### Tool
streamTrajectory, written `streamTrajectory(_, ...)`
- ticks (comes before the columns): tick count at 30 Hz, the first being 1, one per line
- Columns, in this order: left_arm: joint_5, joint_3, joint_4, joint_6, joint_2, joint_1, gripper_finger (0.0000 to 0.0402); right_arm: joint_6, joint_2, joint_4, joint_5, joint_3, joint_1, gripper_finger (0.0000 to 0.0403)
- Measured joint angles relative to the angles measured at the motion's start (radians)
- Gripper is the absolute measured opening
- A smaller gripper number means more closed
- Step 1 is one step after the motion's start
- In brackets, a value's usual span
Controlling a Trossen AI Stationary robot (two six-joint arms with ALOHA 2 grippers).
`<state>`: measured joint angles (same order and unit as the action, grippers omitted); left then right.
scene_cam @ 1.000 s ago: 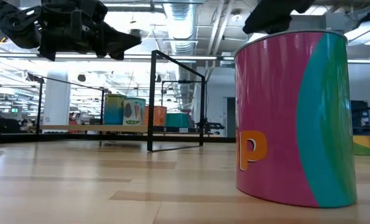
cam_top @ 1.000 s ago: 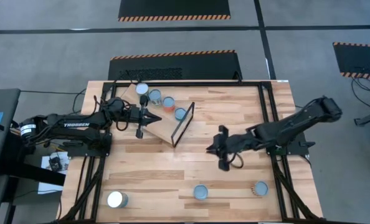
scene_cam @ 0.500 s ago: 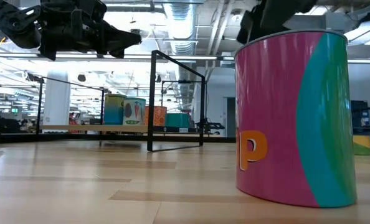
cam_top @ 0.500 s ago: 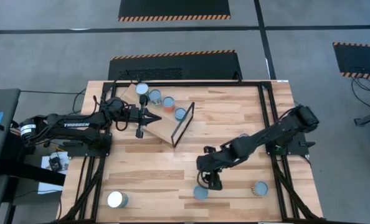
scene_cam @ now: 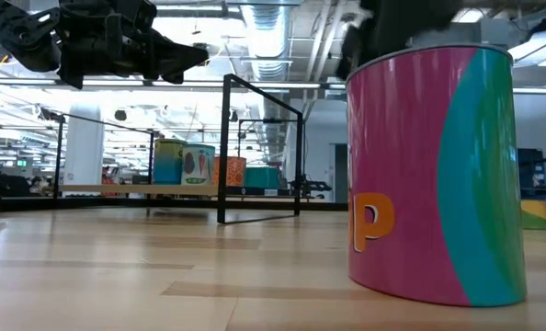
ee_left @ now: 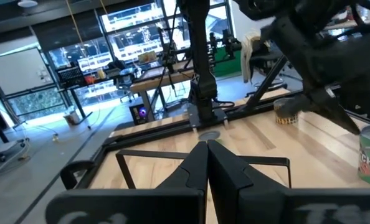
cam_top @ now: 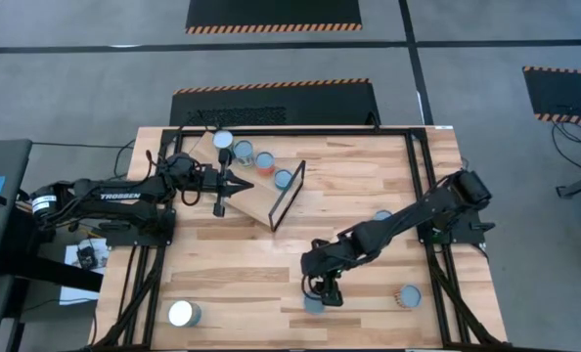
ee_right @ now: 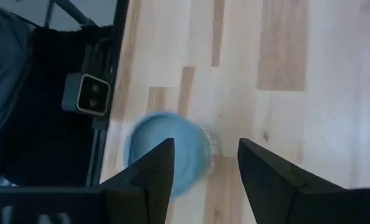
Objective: Pick and place cans onto a shelf
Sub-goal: Put the canned chicken soup on the shelf
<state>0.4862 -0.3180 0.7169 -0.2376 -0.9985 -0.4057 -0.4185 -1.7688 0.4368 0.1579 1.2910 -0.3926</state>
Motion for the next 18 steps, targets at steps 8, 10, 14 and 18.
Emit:
streamTrajectory(8, 0.000, 0.000, -0.001, -0.005, 0.000, 0.000, 0.0000, -0.009, -0.071, -0.052, 0.075, -0.002, -0.004, 0.0206)
streamTrajectory(10, 0.000, 0.000, 0.001, -0.006, 0.000, 0.000, 0.0000, -0.010, -0.070, -0.060, 0.076, -0.002, -0.004, 0.0204)
streamTrajectory(14, 0.000, -0.001, 0.009, -0.006, 0.000, 0.000, 0.0000, -0.010, -0.070, -0.056, 0.081, -0.002, 0.003, 0.0176)
streamTrajectory(18, 0.000, -0.016, -0.001, -0.006, 0.000, 0.000, 0.0000, -0.003, -0.070, -0.053, 0.114, -0.002, 0.015, 0.0126)
